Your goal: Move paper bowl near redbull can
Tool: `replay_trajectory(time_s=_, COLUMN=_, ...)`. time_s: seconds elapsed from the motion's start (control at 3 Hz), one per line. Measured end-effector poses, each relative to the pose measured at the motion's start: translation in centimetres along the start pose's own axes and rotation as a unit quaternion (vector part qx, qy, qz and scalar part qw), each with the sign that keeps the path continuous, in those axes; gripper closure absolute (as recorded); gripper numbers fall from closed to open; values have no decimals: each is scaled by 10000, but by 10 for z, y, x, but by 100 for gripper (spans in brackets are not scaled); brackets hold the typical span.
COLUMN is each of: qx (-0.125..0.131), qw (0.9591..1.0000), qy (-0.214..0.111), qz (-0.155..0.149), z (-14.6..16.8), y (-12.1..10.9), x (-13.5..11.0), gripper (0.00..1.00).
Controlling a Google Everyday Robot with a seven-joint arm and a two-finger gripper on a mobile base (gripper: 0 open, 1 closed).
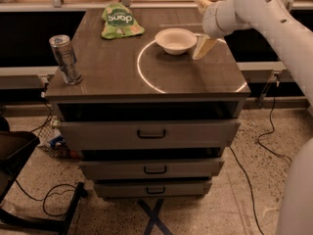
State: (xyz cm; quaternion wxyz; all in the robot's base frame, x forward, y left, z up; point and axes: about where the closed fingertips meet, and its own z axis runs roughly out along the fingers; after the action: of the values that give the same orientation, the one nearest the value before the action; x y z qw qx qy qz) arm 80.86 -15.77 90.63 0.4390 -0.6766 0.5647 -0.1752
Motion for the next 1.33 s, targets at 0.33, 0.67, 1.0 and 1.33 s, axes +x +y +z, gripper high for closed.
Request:
replay_trajectory(time_s=0.33, qx=29, qw=9996, qy=-57, qz=-265, z=14, y=-10, x=-2, gripper=11)
replay_trajectory(time_s=0.67, qx=2, qw=9995, qy=-227, qz=-229, z=24, y=-5, x=-7, gripper=27)
replay_trajectory(time_s=1.0, qx=-135, qw=9992, qy=-373, qz=-91, z=32, y=13, x=-11, gripper=50)
replay_trajectory(time_s=1.33, qx=-162, qw=9991, qy=-391, qz=-94, z=36, y=15, x=-13, gripper=81)
